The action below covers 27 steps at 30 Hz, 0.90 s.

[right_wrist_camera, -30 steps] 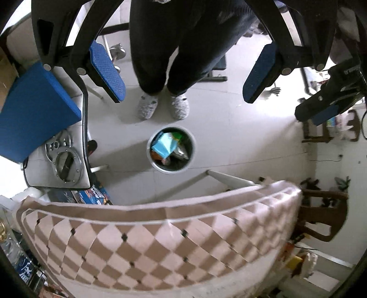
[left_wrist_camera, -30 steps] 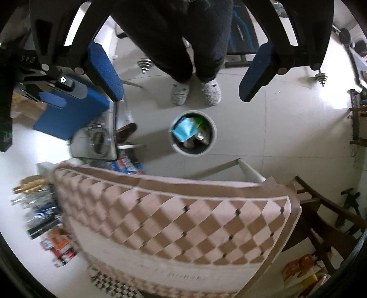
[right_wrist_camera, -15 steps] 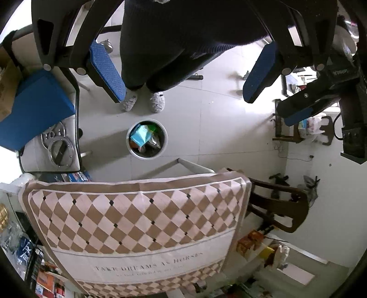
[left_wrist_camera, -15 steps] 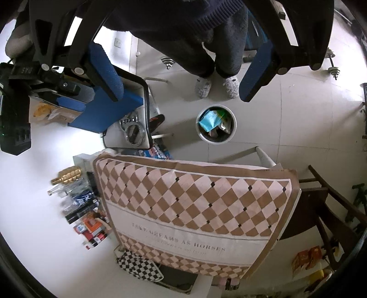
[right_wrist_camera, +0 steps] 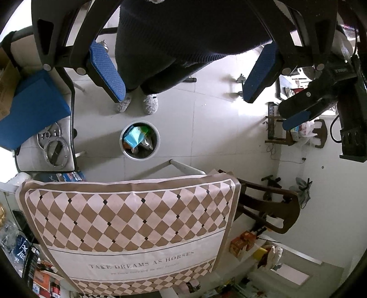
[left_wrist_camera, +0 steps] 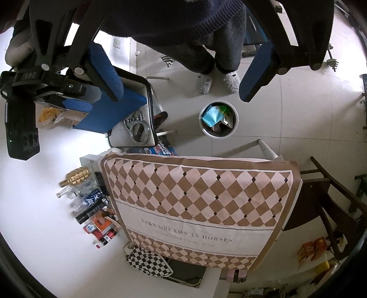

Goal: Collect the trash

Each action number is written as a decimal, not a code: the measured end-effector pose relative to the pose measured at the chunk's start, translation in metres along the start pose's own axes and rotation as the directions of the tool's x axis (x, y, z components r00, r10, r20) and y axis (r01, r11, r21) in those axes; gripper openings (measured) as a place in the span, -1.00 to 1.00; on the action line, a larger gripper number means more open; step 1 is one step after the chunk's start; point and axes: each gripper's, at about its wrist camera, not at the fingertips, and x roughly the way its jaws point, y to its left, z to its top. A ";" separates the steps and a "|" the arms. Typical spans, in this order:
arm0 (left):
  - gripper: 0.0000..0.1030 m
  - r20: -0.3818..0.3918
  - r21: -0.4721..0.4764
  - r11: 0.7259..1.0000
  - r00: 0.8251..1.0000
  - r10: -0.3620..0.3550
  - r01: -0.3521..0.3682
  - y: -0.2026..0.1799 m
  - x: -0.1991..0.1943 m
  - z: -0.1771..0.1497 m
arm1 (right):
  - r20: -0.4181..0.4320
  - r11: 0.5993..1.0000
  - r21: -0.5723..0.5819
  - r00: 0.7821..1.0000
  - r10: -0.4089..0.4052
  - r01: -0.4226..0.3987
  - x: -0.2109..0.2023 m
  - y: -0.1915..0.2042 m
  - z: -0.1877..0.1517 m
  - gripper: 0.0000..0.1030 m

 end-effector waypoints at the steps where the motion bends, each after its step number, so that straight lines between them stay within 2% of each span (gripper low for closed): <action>1: 1.00 0.000 0.002 1.000 1.000 -0.002 0.002 0.000 -0.001 -0.001 | 0.000 1.000 -0.002 1.000 0.001 -0.001 0.000 0.001 0.000 1.00; 27: 1.00 0.001 0.004 0.999 0.999 -0.033 0.033 -0.003 -0.008 -0.003 | -0.027 0.999 -0.041 1.000 0.015 -0.016 -0.013 0.003 0.000 1.00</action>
